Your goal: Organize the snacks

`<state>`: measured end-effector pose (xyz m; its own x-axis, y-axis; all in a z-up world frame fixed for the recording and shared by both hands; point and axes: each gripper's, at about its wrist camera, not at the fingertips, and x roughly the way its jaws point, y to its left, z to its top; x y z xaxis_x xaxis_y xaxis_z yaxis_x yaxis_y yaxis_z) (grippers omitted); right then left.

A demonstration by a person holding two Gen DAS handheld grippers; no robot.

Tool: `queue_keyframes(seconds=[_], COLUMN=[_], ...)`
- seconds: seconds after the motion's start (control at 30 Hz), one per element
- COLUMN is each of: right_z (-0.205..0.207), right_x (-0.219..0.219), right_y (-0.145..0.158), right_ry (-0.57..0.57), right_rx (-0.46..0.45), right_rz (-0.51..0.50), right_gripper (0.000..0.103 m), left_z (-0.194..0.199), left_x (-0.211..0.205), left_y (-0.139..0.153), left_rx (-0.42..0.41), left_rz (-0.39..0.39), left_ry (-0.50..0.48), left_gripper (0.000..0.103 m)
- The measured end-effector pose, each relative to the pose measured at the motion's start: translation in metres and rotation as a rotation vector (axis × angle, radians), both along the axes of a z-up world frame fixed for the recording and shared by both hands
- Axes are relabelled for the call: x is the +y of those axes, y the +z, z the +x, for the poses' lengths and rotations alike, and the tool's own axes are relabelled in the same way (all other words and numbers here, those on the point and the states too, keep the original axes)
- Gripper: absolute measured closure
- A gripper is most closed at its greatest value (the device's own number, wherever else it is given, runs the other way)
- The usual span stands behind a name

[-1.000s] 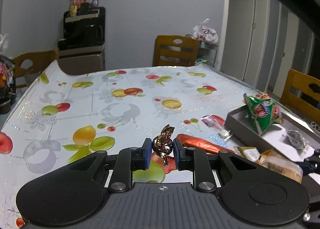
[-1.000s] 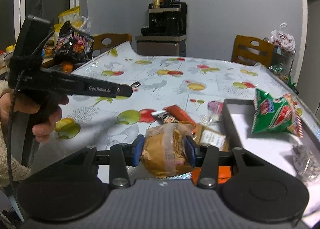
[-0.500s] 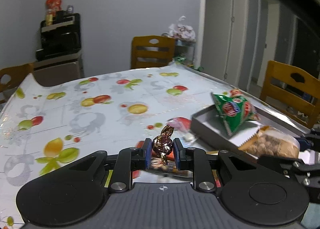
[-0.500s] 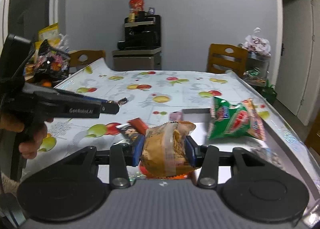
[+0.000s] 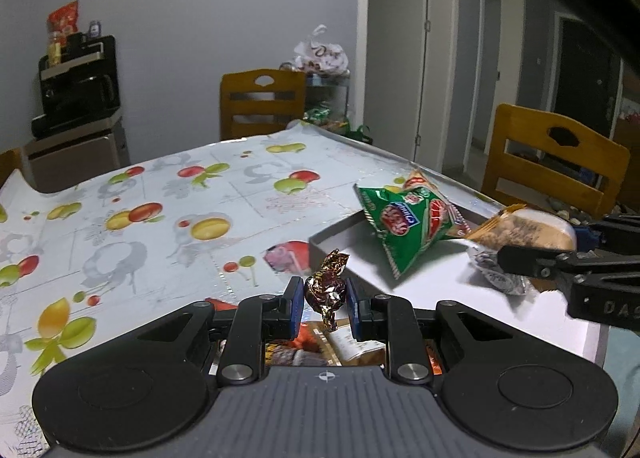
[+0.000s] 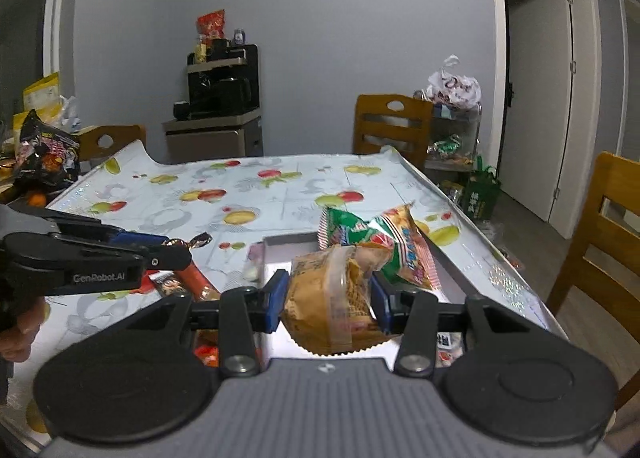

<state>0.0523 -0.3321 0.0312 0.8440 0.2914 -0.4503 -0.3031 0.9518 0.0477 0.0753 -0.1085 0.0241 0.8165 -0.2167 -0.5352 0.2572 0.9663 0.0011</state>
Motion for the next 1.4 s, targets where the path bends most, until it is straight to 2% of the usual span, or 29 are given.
queue_keyframes(seconds=[0.23, 0.47, 1.03, 1.3, 1.4], right_z=[0.015, 0.03, 0.064, 0.076, 0.08], right_x=[-0.004, -0.002, 0.004, 0.011, 0.015], right_y=[-0.009, -0.012, -0.026, -0.038, -0.042], right_ry=[0.002, 0.001, 0.025, 0.044, 0.043], right_rx=[0.05, 0.072, 0.135, 0.177, 0.191], right_rz=[0.012, 0.016, -0.026, -0.05, -0.071], right_gripper=[0.059, 0.059, 0.059, 0.059, 0.059], left_z=[0.02, 0.038, 0.077, 0.096, 0.102], left_x=[-0.025, -0.043, -0.059, -0.066, -0.067], left_y=[0.002, -0.002, -0.012, -0.023, -0.027], left_rx=[0.021, 0.041, 0.056, 0.087, 0.113], left_rz=[-0.023, -0.011, 0.056, 0.094, 0.084], left_ry=[-0.04, -0.033, 0.015, 0.023, 0.02], left_gripper=[0.079, 0.079, 0.079, 0.079, 0.078])
